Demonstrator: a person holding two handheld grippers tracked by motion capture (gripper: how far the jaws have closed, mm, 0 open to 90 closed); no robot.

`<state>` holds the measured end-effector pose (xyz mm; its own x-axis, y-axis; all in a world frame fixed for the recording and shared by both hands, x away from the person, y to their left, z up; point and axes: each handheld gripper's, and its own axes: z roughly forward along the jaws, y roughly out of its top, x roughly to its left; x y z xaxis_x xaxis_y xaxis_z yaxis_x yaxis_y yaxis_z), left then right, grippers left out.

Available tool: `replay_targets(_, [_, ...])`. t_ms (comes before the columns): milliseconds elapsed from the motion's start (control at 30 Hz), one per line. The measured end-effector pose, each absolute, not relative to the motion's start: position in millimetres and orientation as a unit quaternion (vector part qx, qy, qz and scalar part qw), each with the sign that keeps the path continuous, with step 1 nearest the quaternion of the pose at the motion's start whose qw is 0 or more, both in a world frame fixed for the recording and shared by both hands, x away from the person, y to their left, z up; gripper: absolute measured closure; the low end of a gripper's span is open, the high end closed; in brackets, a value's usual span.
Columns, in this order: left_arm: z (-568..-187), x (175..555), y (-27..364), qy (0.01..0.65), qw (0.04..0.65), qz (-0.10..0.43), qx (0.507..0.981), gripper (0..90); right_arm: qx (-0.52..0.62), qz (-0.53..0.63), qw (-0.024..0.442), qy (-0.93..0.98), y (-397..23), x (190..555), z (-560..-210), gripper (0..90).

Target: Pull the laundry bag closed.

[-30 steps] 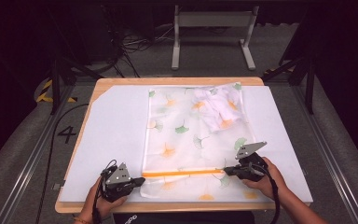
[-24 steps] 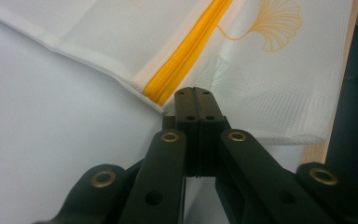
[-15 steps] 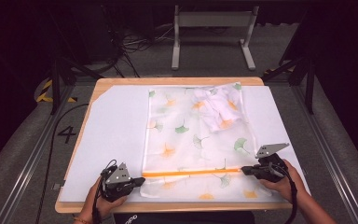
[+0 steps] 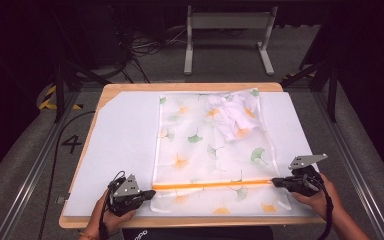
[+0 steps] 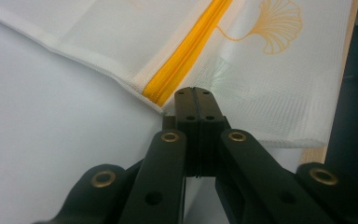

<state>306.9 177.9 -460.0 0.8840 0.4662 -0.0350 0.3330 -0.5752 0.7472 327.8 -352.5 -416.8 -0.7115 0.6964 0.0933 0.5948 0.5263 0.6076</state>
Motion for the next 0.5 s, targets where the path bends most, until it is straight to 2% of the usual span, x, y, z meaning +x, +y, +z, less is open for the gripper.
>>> replay_targets(500, [-459.5,306.1,177.4,0.227,0.4,0.085,0.884,90.0,0.382,0.324,0.085,0.862,-363.5,323.2,-421.6,90.0])
